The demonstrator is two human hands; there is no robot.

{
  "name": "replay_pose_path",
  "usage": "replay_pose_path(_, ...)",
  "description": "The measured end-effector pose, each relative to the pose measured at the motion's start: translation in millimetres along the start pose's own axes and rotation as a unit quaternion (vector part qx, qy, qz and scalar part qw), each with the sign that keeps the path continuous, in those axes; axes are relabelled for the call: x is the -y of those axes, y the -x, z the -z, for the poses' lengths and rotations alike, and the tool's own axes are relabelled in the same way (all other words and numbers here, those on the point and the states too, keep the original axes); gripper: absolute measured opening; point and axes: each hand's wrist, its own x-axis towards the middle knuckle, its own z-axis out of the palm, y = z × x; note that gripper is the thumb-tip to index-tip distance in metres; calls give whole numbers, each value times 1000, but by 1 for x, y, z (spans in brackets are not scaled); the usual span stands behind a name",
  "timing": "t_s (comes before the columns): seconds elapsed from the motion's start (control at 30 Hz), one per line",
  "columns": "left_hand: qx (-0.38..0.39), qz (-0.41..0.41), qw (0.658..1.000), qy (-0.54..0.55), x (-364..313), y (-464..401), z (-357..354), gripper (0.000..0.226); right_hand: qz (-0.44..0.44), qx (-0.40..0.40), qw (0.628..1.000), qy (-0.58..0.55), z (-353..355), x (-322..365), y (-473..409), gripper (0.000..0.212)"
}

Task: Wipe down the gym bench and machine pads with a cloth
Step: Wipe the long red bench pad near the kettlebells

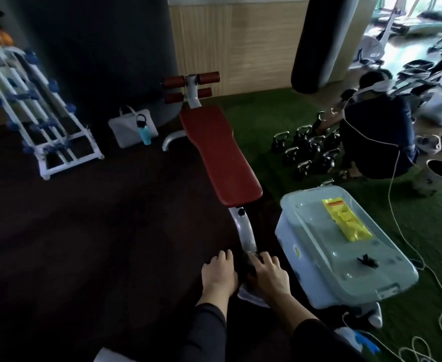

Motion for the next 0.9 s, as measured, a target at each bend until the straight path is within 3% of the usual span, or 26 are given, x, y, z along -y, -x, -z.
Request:
replay_pose_path(0.17, -9, -35, 999, -21, 37, -99, 76, 59, -50, -37, 998, -29, 35, 22, -107, 57)
replay_pose_path(0.47, -23, -114, 992, -46, 38, -260, 168, 57, -122, -68, 988, -69, 75, 38, -256, 58)
replay_pose_path(0.9, 22, -197, 973, -118, 45, -516, 180, 58, -237, -53, 963, -115, 61, 0, -488, 56)
